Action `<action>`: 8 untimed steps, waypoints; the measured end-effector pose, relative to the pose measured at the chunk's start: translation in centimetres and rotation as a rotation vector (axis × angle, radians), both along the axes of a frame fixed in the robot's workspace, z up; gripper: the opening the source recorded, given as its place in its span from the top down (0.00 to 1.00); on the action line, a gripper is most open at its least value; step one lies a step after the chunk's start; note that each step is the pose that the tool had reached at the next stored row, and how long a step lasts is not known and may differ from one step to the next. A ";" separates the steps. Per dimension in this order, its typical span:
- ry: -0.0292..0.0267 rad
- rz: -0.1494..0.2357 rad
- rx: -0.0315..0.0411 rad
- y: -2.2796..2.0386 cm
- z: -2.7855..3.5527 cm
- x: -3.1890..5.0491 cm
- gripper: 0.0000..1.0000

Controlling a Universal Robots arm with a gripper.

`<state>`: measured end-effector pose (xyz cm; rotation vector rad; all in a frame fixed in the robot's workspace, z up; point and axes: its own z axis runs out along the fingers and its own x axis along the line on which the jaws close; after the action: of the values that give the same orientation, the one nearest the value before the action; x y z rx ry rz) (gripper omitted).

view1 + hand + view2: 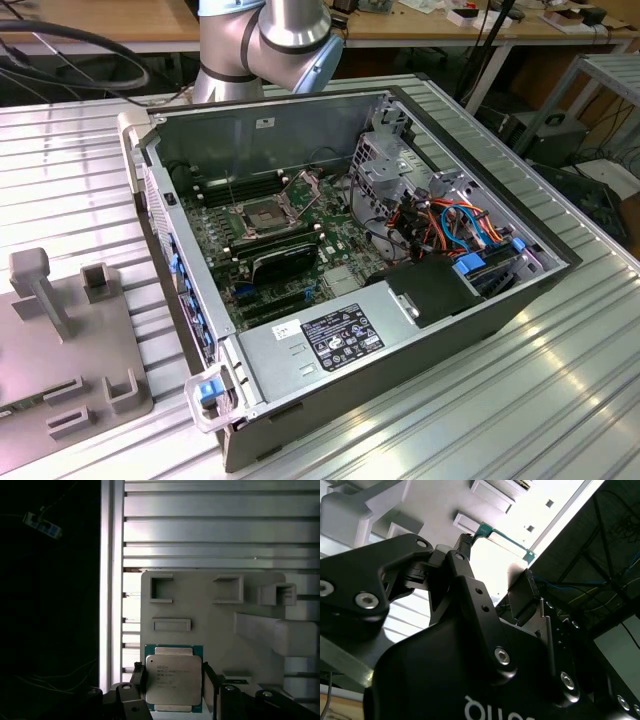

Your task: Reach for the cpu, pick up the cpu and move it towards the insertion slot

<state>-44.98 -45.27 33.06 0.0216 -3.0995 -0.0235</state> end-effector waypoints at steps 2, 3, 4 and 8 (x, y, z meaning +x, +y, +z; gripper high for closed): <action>0.0001 0.000 0.0000 0.00 0.24 0.00 0.45; 0.0002 0.000 0.0000 0.00 0.32 0.01 0.45; 0.0003 0.000 0.0000 0.00 0.49 0.01 0.45; 0.0005 0.000 0.0000 0.00 1.02 0.01 0.45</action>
<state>-44.97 -45.28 34.08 0.0217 -3.0990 -0.0235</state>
